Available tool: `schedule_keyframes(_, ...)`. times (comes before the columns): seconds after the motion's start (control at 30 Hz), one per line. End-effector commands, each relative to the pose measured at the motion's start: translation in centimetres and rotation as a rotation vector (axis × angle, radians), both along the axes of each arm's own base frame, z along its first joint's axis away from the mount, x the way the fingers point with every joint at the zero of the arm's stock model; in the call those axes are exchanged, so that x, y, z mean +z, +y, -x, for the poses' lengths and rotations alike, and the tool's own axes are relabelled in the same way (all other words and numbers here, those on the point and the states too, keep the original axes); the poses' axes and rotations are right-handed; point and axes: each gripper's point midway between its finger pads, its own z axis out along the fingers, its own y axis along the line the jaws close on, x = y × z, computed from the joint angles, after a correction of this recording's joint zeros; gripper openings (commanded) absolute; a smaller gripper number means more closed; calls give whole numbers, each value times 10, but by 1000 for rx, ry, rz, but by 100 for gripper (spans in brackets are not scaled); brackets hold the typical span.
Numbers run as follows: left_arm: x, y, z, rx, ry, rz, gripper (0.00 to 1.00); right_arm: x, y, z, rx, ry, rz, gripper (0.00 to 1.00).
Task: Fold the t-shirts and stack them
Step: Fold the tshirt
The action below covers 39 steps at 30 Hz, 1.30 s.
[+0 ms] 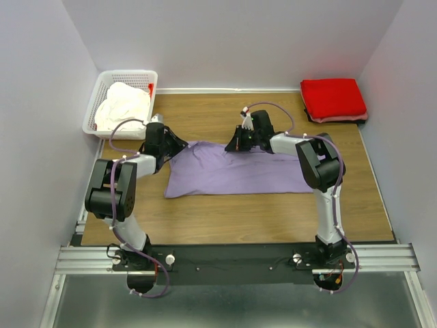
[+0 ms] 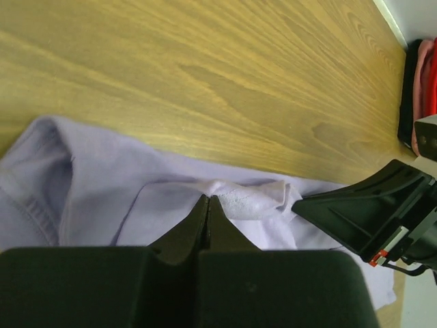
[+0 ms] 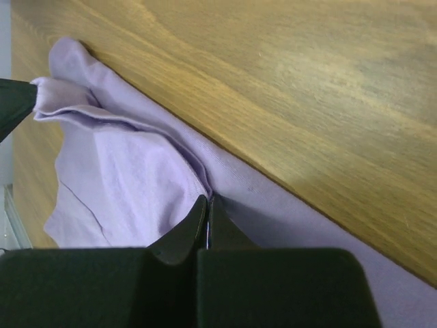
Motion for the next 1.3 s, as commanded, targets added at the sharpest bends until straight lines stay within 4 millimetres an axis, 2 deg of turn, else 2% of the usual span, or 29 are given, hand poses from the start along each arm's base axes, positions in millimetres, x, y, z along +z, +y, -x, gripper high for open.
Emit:
schedule_keyframes(0.0, -9, 8, 6, -50, 40, -75, 0, 32, 5, -15, 0, -95, 19, 2)
schedule_keyframes(0.17, -8, 17, 2, -85, 57, -139, 0, 40, 1, -28, -15, -153, 66, 2)
schedule_keyframes(0.33, 3, 24, -5, -94, 46, -183, 0, 47, -3, -38, -20, -199, 117, 2)
schedule_keyframes(0.53, 8, 25, -10, -120, 53, -217, 0, 48, -11, -37, -17, -223, 199, 2)
schedule_keyframes(0.77, 2, 25, 1, -152, 116, -230, 0, 52, -20, -25, -9, -274, 305, 2)
schedule_keyframes(1.1, 13, 29, 11, -167, 123, -265, 0, 55, -14, -2, 34, -375, 443, 2)
schedule_keyframes(1.23, 14, 32, 14, -170, 132, -283, 0, 51, -14, 8, 44, -393, 488, 2)
schedule_keyframes(1.27, 13, 33, 16, -174, 140, -287, 0, 45, -18, 10, 42, -387, 510, 2)
